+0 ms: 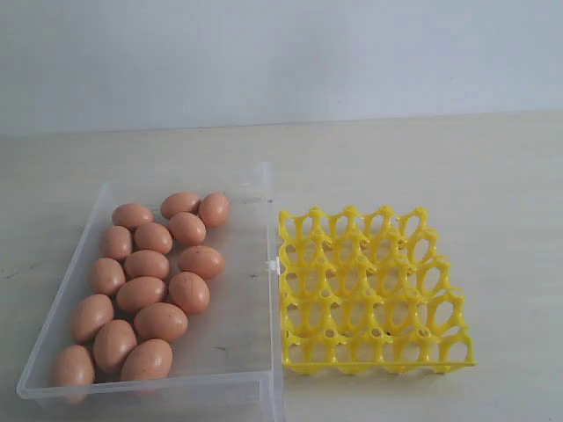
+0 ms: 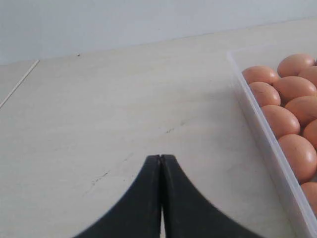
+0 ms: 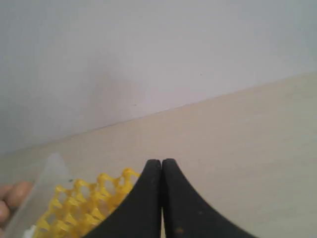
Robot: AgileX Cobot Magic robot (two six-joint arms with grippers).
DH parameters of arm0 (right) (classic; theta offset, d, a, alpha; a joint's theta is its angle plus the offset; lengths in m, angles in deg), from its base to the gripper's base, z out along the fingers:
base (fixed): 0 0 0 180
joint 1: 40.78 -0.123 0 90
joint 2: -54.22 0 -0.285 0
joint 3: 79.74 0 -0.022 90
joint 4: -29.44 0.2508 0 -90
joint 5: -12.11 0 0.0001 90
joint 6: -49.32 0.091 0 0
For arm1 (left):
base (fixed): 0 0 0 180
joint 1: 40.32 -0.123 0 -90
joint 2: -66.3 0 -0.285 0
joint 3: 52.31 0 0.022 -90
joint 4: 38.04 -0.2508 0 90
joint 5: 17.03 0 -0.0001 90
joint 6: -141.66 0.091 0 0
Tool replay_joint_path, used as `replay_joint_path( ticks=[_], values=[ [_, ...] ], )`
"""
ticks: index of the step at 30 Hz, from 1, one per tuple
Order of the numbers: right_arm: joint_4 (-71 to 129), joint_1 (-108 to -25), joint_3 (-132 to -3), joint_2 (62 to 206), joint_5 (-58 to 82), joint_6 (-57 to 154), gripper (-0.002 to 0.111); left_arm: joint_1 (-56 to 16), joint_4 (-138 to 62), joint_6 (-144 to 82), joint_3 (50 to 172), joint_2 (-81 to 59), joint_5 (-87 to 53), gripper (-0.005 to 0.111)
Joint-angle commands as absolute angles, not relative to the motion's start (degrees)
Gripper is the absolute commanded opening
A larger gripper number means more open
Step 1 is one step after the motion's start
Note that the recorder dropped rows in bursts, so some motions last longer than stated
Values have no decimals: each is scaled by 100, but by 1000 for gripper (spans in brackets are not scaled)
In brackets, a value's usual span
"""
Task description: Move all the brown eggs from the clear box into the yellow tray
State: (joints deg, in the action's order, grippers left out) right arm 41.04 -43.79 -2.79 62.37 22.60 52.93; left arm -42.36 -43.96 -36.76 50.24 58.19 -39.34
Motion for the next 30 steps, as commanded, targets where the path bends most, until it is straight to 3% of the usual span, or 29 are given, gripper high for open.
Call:
replay_joint_path(
  ticks=[1, 3, 12, 22, 30],
  values=[
    [4365, -4345, -374, 6201, 2141, 6893, 0, -4192, -4382, -3701, 5047, 5851, -3882, 0],
    [4270, -4345, -629, 6393, 2299, 7549, 0, -4192, -4382, -3701, 5047, 5851, -3882, 0],
    [4000, -4484, -2404, 8888, 3079, 6409, 0, -4192, -4382, -3701, 5047, 5851, -3882, 0],
    [3956, -6915, -4456, 12377, 3410, 4673, 0, -4192, -4382, -3701, 5047, 5851, -3882, 0],
    [3825, -7814, -6532, 14773, 4060, 4260, 0, -4192, -4382, -3701, 5047, 5851, -3882, 0]
  ],
)
